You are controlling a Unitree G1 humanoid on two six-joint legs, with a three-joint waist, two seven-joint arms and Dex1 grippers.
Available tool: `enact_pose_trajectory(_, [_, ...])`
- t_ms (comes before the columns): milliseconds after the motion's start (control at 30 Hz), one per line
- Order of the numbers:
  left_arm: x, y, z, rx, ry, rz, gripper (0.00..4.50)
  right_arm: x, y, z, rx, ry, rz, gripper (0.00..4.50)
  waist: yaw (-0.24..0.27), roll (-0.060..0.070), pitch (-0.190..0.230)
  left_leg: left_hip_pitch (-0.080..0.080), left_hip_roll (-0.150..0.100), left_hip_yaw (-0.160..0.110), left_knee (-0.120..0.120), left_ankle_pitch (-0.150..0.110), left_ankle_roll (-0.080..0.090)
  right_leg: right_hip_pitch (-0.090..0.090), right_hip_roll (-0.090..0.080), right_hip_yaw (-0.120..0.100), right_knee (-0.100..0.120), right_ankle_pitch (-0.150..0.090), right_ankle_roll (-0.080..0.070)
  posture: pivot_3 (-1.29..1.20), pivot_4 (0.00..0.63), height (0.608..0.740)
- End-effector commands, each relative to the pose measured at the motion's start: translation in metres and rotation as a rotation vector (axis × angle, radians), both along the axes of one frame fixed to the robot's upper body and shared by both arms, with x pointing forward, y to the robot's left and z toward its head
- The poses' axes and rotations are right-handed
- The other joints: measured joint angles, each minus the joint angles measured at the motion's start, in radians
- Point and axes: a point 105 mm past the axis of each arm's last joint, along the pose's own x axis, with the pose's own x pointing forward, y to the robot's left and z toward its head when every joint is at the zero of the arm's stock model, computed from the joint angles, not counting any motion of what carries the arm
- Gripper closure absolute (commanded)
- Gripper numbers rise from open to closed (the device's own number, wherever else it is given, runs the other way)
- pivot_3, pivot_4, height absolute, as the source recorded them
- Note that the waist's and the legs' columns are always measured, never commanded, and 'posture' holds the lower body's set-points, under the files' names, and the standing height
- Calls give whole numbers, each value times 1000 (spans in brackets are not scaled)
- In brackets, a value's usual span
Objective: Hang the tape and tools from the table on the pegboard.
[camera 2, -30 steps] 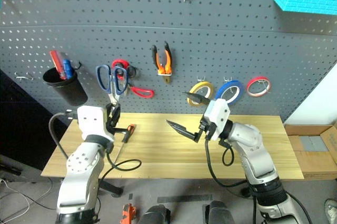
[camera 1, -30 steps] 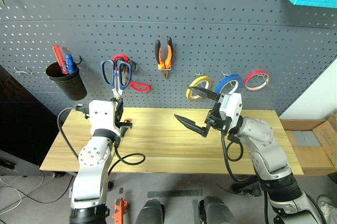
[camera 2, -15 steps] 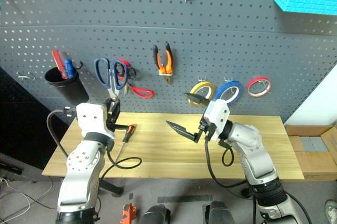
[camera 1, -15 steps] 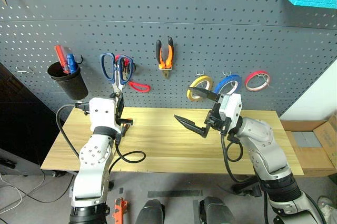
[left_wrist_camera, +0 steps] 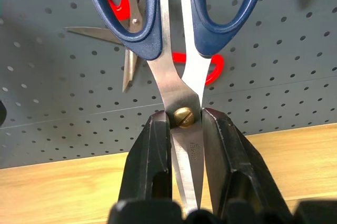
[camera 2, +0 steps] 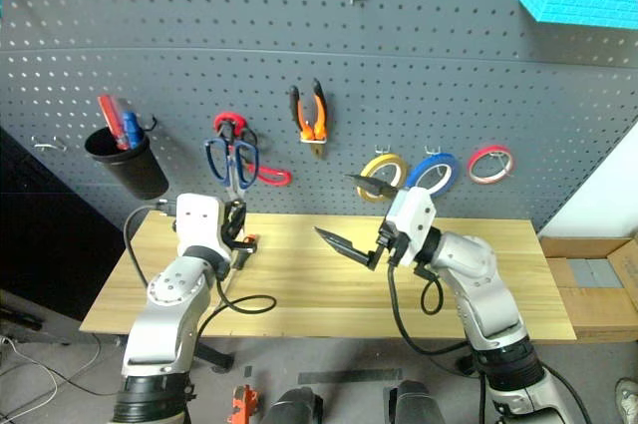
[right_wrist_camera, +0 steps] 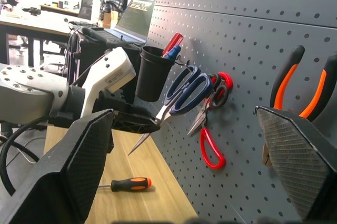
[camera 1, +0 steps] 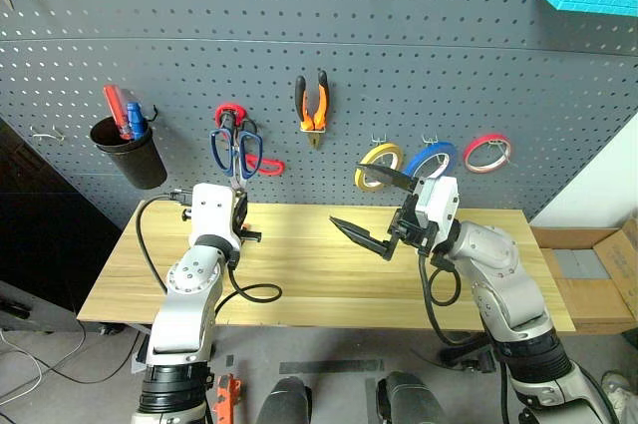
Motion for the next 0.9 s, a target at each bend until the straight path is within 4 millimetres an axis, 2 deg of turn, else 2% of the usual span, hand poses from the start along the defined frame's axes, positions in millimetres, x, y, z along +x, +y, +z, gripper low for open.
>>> enact_pose_trajectory(33, [2,3,17,11,-65,-7,2361,-6,-1,12,16,-49,8,0,0,0,0,0,0,0,0,0,0,0,0,0,0,0,0,20,129,740])
enact_pose_trajectory(233, [1,9,14,28,-63,19,233,-6,0,12,17,-46,15,0,0,0,0,0,0,0,0,0,0,0,0,0,0,0,0,23,133,740])
enact_pose_trajectory(267, [1,11,11,38,-58,27,25,-6,0,11,17,-45,16,0,0,0,0,0,0,0,0,0,0,0,0,0,0,0,0,23,133,740])
enact_pose_trajectory(333, [-2,14,6,57,-37,38,25,-7,0,11,16,-42,18,0,0,0,1,0,0,0,0,0,0,0,0,0,0,0,0,24,153,740])
enact_pose_trajectory(467, [-14,24,-23,107,85,52,25,-6,3,6,-2,-26,11,0,-6,2,6,0,0,0,-1,0,0,0,0,0,-1,0,0,27,181,740])
enact_pose_trajectory(533, [-20,29,-33,121,128,55,25,-2,6,1,-39,-16,-14,0,-7,3,14,0,0,0,-1,0,0,0,0,0,-1,-1,-1,27,216,740])
enact_pose_trajectory(633, [-26,50,-50,133,207,78,25,-3,28,-11,-78,73,19,0,-12,2,46,2,1,0,-1,0,0,1,0,-1,0,-3,-1,29,272,740])
enact_pose_trajectory(767, [-8,58,-56,123,259,21,25,-4,50,-11,-87,122,70,0,-15,3,102,1,2,-3,-1,1,2,-2,1,-2,4,-5,-2,35,347,740])
enact_pose_trajectory(900, [17,60,-48,128,258,-8,25,2,58,-7,-100,148,83,0,-14,2,145,-6,1,-7,1,1,2,-6,0,-5,4,-3,-4,29,396,740])
